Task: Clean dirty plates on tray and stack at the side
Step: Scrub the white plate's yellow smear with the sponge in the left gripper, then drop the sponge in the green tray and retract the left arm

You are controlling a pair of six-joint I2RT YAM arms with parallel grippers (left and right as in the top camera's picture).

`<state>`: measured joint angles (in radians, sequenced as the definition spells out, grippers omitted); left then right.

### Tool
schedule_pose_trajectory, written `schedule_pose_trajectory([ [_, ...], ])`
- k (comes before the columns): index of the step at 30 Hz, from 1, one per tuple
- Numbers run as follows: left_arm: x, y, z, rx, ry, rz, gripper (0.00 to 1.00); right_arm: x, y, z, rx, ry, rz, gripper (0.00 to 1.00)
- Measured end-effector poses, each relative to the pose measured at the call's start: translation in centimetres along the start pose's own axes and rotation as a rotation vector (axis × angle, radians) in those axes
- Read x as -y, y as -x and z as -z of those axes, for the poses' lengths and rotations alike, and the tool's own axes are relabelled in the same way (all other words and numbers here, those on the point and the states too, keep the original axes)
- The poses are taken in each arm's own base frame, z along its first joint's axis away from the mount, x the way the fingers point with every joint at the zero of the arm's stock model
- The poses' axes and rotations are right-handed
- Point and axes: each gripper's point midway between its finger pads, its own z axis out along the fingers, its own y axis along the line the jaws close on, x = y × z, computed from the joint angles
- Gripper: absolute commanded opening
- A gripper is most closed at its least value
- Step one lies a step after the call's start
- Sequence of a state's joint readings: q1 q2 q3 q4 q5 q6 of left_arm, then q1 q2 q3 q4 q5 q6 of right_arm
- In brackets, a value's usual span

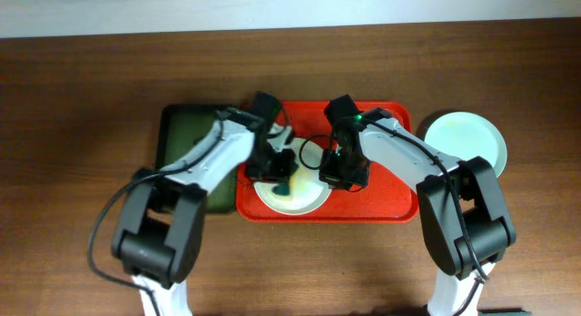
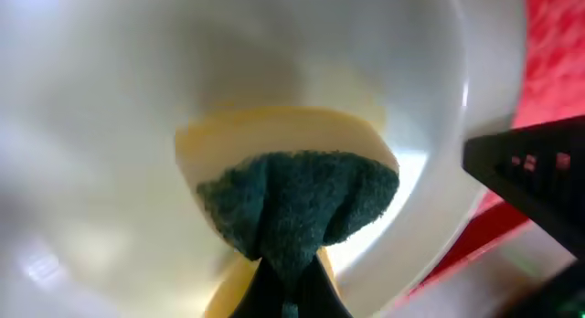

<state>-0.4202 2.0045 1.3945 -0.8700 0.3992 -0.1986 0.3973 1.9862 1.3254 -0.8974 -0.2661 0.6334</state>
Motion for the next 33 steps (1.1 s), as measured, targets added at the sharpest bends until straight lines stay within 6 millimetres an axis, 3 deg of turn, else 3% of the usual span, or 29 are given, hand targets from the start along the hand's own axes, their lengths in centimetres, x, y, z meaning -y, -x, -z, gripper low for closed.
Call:
schedule_pose_trajectory([
  [4, -3.3, 2.5, 9.4, 0.237, 0.055, 0.071, 0.00, 0.0, 0.0, 0.0, 0.001, 0.000, 0.005, 0.04],
  [5, -4.8, 2.9, 13.2, 0.339, 0.128, 0.091, 0.00, 0.0, 0.0, 0.0, 0.001, 0.000, 0.006, 0.04],
  [7, -7.8, 2.9, 15.9, 0.401, 0.284, 0.136, 0.00, 0.0, 0.0, 0.0, 0.001, 0.000, 0.006, 0.05],
  [11, -12.6, 1.6, 14.5, 0.352, 0.438, 0.207, 0.00, 0.0, 0.0, 0.0, 0.003, -0.001, 0.006, 0.05],
  [15, -15.8, 0.9, 9.8, 0.264, 0.514, 0.233, 0.00, 0.0, 0.1, 0.0, 0.003, -0.001, 0.005, 0.05],
  [16, -16.5, 0.6, 8.8, 0.231, 0.527, 0.241, 0.04, 0.0, 0.1, 0.0, 0.003, -0.001, 0.006, 0.05],
  [17, -17.2, 0.2, 7.9, 0.200, 0.535, 0.250, 0.13, 0.0, 0.1, 0.0, 0.003, -0.001, 0.006, 0.05],
  [18, -17.6, 0.0, 7.3, 0.182, 0.539, 0.258, 0.44, 0.0, 0.1, 0.0, 0.003, -0.001, 0.006, 0.05],
  [19, -17.7, 0.0, 7.1, 0.175, 0.536, 0.258, 0.89, 0.0, 0.1, 0.0, 0.003, -0.001, 0.007, 0.05],
  [20, -17.6, 0.1, 7.0, 0.179, 0.528, 0.260, 0.93, 0.0, 0.1, 0.0, 0.003, -0.001, 0.006, 0.05],
  [23, -16.9, 0.1, 7.6, 0.165, 0.492, 0.275, 0.93, 0.0, 0.1, 0.0, 0.004, -0.001, 0.006, 0.05],
  [26, -17.0, 1.9, 11.1, 0.232, 0.451, 0.316, 0.94, 0.0, 0.1, 0.0, 0.005, 0.000, 0.006, 0.05],
  [27, -17.3, 2.6, 13.2, 0.281, 0.437, 0.345, 0.99, 0.0, 0.1, 0.0, 0.006, 0.000, 0.006, 0.05],
  [28, -18.6, 3.6, 17.7, 0.399, 0.427, 0.407, 0.99, 0.0, 0.1, 0.0, 0.006, 0.000, 0.007, 0.06],
  [29, -19.6, 3.5, 21.0, 0.481, 0.428, 0.452, 0.99, 0.0, 0.1, 0.0, 0.005, 0.000, 0.007, 0.06],
  [31, -21.2, 2.3, 25.2, 0.581, 0.435, 0.522, 1.00, 0.0, 0.1, 0.0, 0.006, 0.000, 0.007, 0.10],
  [33, -22.5, 1.6, 26.1, 0.599, 0.443, 0.563, 1.00, -0.1, 0.2, 0.0, 0.008, 0.002, 0.008, 0.14],
])
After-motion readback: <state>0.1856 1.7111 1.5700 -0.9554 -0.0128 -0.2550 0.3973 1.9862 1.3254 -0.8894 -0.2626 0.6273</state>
